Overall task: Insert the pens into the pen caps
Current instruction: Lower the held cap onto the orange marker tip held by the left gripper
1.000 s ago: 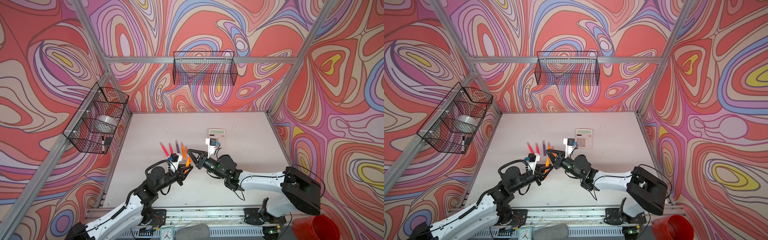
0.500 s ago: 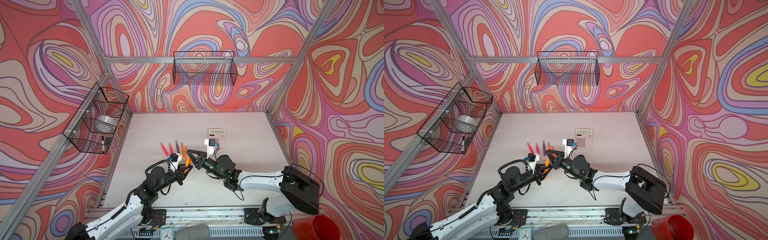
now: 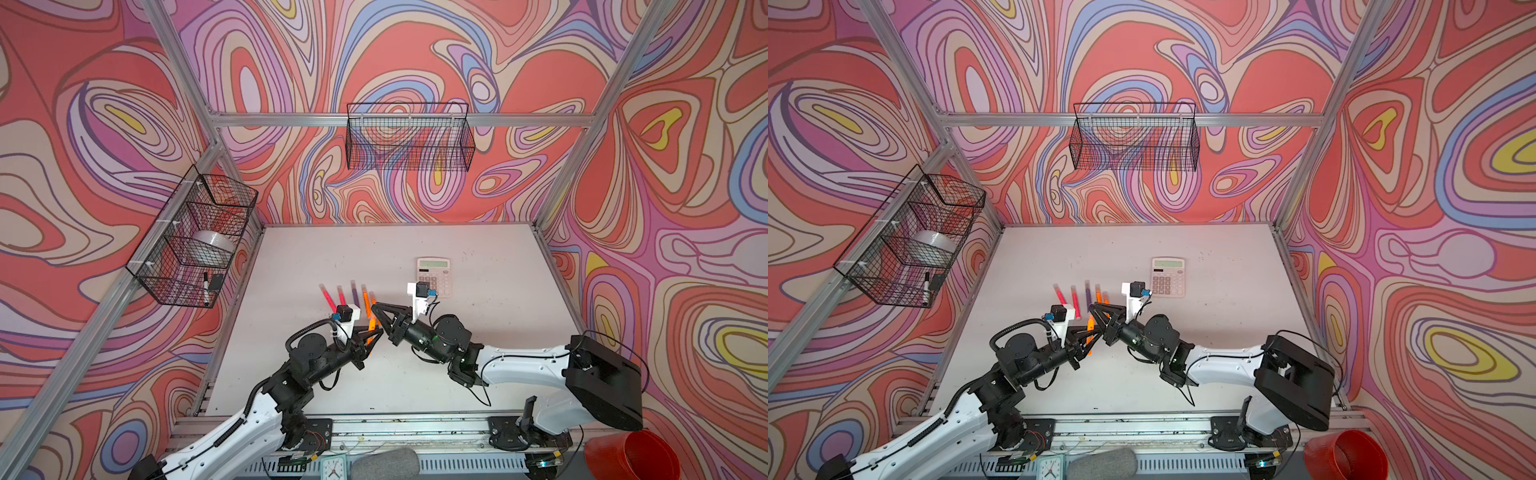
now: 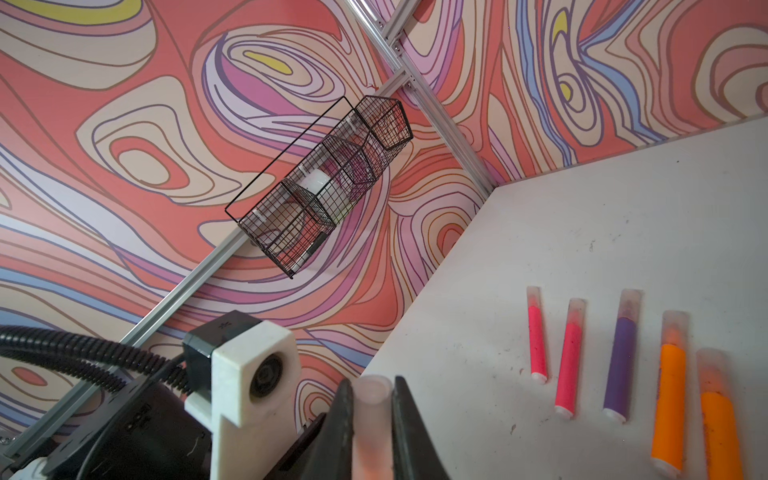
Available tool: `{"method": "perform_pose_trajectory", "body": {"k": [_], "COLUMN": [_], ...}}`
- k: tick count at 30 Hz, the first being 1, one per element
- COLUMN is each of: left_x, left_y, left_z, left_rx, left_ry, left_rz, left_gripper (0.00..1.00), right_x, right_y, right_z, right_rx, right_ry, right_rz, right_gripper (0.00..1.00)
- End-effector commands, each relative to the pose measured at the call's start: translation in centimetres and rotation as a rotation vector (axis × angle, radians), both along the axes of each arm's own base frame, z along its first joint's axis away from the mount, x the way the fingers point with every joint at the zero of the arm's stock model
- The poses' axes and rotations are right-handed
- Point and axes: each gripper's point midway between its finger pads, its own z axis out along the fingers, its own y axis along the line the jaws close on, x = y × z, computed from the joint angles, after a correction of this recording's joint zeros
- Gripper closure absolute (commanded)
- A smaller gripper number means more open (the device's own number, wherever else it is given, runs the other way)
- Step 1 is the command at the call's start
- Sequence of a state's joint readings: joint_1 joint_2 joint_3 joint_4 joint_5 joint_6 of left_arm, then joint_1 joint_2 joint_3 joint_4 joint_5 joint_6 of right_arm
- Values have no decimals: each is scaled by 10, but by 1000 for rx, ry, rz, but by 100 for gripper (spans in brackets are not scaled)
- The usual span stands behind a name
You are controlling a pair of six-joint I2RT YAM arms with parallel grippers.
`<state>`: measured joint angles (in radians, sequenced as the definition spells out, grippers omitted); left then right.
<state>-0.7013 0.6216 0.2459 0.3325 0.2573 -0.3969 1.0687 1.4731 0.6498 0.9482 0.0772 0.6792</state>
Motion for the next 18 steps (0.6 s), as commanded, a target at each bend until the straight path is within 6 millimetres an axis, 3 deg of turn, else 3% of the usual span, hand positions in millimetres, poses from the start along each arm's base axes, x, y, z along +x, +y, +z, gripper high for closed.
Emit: {"method": "perform_pose_trajectory", "body": {"k": [1,11,18], "left_x": [0,-7,-5], "left_y": [-3,0,0], "left_z": [46,45,41], "left_rx": [-86,-84,-63], "left_ry": [-99,-124,-119], "left_rz": [-16,-30,-27], "left_gripper": [100,100,100], "right_x": [-17,-15,-27], "right_y": [7,-19,-32], "right_z": [-20,-22,-3], "right_rx": [-131,-205,-165], "right_ry": [-18,-42,-97], "right_rz": [68,-15,3], "right_gripper": [86,50,40]}}
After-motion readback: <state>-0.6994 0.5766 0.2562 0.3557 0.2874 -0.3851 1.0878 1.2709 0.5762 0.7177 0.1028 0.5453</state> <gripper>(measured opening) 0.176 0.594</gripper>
